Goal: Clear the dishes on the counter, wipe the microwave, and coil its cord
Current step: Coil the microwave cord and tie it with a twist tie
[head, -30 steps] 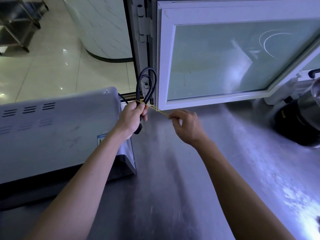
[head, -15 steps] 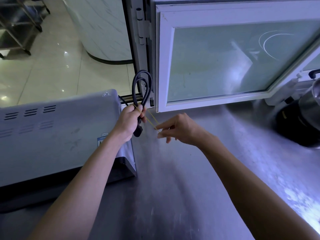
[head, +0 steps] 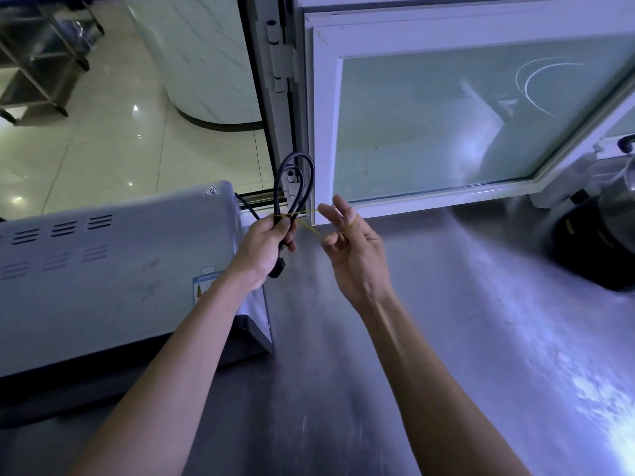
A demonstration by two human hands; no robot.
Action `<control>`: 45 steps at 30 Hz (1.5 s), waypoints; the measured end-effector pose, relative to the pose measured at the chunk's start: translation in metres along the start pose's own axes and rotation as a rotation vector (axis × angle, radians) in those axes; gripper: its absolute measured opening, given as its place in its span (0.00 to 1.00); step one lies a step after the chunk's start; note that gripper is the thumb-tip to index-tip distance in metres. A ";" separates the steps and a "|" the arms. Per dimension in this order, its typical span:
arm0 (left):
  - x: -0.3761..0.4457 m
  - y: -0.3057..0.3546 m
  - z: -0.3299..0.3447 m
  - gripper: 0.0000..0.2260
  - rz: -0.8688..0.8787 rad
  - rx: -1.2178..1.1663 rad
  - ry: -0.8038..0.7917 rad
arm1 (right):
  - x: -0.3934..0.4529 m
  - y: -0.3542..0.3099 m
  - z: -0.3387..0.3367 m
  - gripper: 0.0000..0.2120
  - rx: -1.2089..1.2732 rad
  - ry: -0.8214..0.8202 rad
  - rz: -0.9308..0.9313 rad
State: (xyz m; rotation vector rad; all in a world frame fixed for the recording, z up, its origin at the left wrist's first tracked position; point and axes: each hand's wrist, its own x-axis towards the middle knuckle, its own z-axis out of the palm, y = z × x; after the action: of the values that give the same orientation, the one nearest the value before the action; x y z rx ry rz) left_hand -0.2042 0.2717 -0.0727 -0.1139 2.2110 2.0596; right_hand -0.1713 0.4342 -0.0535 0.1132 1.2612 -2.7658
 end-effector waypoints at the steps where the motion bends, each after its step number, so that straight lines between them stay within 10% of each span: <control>1: -0.001 -0.001 0.000 0.14 0.006 0.018 -0.006 | 0.001 0.003 0.003 0.16 0.063 0.055 0.009; 11: -0.008 -0.007 0.000 0.11 0.057 0.161 -0.036 | 0.005 0.025 0.016 0.23 0.160 0.324 0.124; 45: -0.009 0.002 -0.004 0.11 0.062 0.634 -0.310 | 0.016 -0.061 0.002 0.25 -0.961 -0.042 -0.037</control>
State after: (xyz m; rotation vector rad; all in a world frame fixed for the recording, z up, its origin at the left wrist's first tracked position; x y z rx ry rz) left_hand -0.1954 0.2676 -0.0691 0.3102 2.5414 1.1982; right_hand -0.1948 0.4714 -0.0089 -0.0484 2.3897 -1.8698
